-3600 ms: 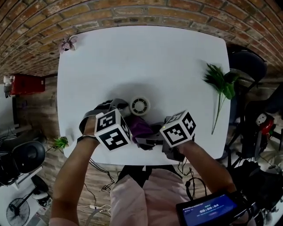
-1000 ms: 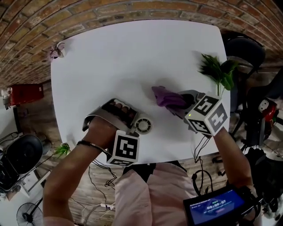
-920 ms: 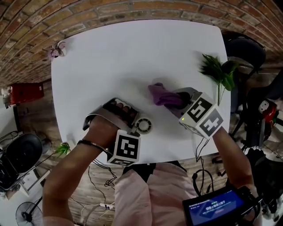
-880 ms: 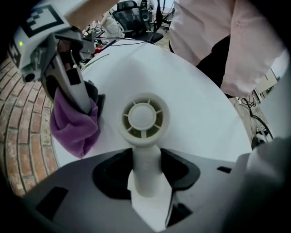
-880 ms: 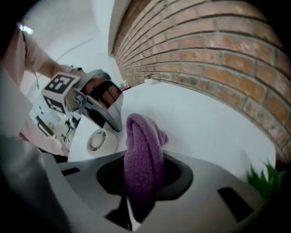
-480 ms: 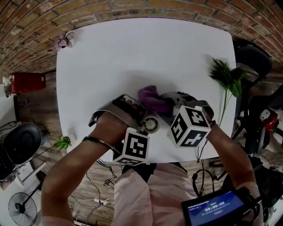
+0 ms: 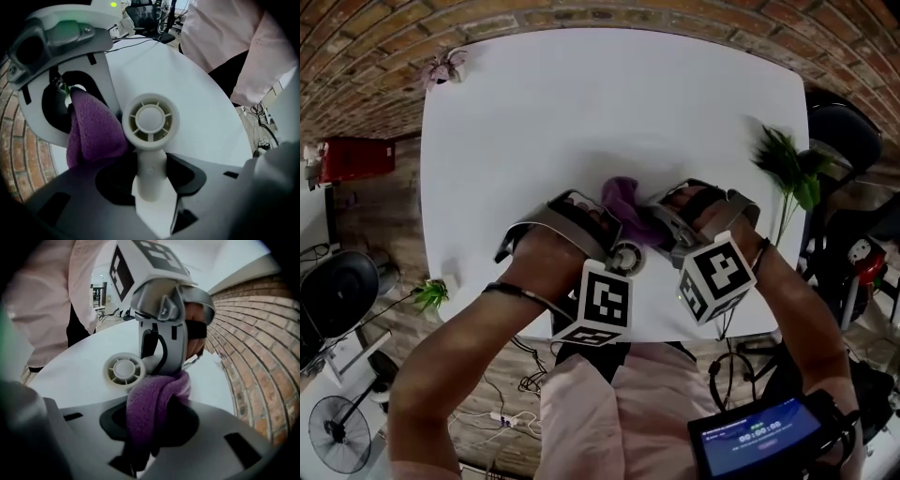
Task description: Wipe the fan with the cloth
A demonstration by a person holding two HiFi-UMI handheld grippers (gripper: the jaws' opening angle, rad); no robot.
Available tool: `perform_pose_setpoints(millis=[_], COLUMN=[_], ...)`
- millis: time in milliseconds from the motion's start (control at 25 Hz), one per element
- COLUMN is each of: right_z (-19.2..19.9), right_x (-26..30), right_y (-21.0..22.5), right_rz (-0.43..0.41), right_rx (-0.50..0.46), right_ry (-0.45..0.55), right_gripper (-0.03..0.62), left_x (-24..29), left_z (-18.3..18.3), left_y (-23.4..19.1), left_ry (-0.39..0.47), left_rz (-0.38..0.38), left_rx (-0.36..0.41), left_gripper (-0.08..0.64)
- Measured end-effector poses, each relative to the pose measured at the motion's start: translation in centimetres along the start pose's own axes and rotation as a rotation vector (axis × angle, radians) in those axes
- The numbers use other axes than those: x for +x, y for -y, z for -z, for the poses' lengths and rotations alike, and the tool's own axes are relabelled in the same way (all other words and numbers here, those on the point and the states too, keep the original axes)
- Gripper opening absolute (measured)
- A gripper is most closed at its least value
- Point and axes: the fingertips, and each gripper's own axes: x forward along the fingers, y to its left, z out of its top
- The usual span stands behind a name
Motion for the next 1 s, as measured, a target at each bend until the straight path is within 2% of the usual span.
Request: perform_pose_setpoints(millis=[160, 320, 640, 840, 1000], right_z=[0.2, 0.4, 2.1, 2.7, 0.7], right_x=[-0.3, -0.8, -1.9, -2.1, -1.7], right_y=[-0.2, -0.6, -3.5, -5.6, -7.1], right_rz=[0.020, 0.036, 0.056, 0.067, 0.071], right_rx=[-0.047, -0.001, 0.209, 0.340, 0.440], right_ry=[-0.021, -0.045, -0.080, -0.075, -0.042], right_gripper=[0.095, 0.093, 0.091, 0.091, 0.091], left_x=[0.2, 0.1, 0.1, 0.8, 0.8], left_z=[0.1, 0.5, 1.0, 0.9, 1.5], left_y=[-0.1, 0.2, -0.3, -1.1, -1.0], left_ry=[-0.011, 0.006, 0.017, 0.028, 0.023], left_rz=[0.035, 0.033, 0.019, 0.018, 0.018], left_rx=[-0.027, -0.090, -0.220, -0.330, -0.440], left_gripper=[0.195, 0.195, 0.195, 0.195, 0.195])
